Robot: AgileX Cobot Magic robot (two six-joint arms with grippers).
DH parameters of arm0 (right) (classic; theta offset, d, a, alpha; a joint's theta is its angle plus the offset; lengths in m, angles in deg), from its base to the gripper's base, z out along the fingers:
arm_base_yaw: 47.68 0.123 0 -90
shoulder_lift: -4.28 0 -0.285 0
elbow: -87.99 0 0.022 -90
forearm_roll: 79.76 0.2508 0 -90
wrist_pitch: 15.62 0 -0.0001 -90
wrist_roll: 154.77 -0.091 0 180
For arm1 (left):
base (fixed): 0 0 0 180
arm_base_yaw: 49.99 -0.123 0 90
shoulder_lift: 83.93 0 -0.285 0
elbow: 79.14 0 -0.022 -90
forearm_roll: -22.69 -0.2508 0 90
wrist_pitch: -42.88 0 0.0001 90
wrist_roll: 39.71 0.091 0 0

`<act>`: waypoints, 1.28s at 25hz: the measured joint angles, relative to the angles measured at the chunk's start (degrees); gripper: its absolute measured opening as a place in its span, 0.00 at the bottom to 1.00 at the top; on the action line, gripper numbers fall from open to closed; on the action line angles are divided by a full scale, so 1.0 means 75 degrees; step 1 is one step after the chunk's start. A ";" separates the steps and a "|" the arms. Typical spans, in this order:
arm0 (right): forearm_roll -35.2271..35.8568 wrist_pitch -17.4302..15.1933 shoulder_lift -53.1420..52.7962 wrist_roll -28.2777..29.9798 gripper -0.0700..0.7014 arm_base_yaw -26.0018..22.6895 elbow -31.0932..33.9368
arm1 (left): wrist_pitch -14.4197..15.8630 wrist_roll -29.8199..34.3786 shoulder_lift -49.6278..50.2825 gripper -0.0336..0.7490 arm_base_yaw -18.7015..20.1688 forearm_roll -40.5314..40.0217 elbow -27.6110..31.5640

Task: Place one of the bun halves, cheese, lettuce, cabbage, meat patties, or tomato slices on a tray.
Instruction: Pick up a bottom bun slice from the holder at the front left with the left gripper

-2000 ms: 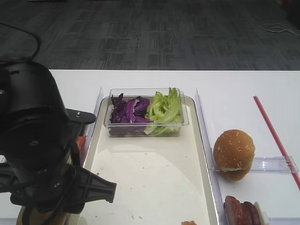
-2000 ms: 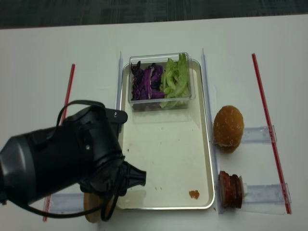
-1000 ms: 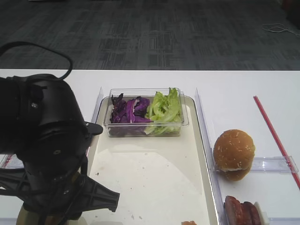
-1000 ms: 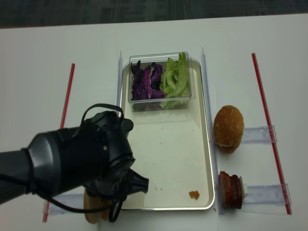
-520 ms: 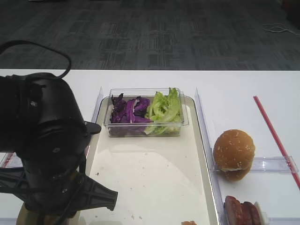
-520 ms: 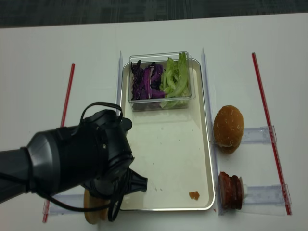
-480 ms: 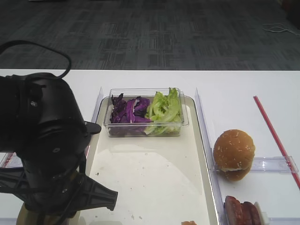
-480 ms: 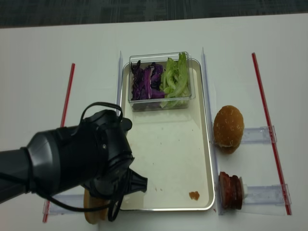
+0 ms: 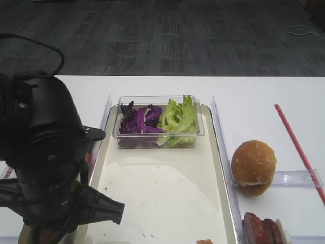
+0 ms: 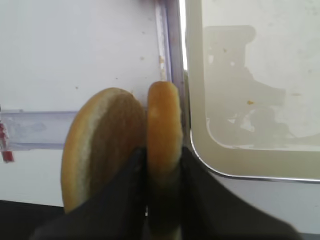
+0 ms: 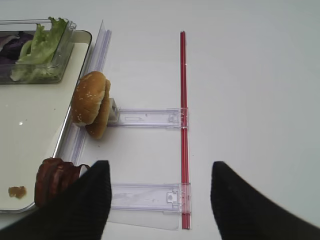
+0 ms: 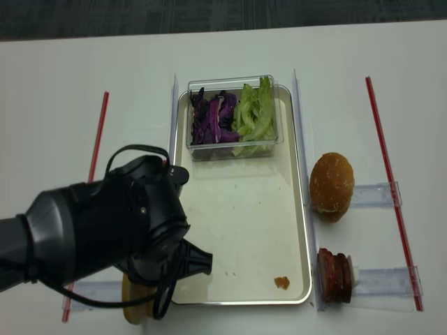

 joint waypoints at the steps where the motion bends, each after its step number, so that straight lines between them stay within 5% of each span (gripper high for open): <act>1: 0.0000 0.0000 0.0000 0.0000 0.68 0.0000 0.0000 | 0.0046 0.0000 0.0001 0.20 -0.0018 -0.0014 0.0000; 32: 0.0000 0.0000 0.0000 0.0000 0.68 0.0000 0.0000 | 0.0250 0.0305 -0.1619 0.18 -0.0913 -0.0044 -0.0039</act>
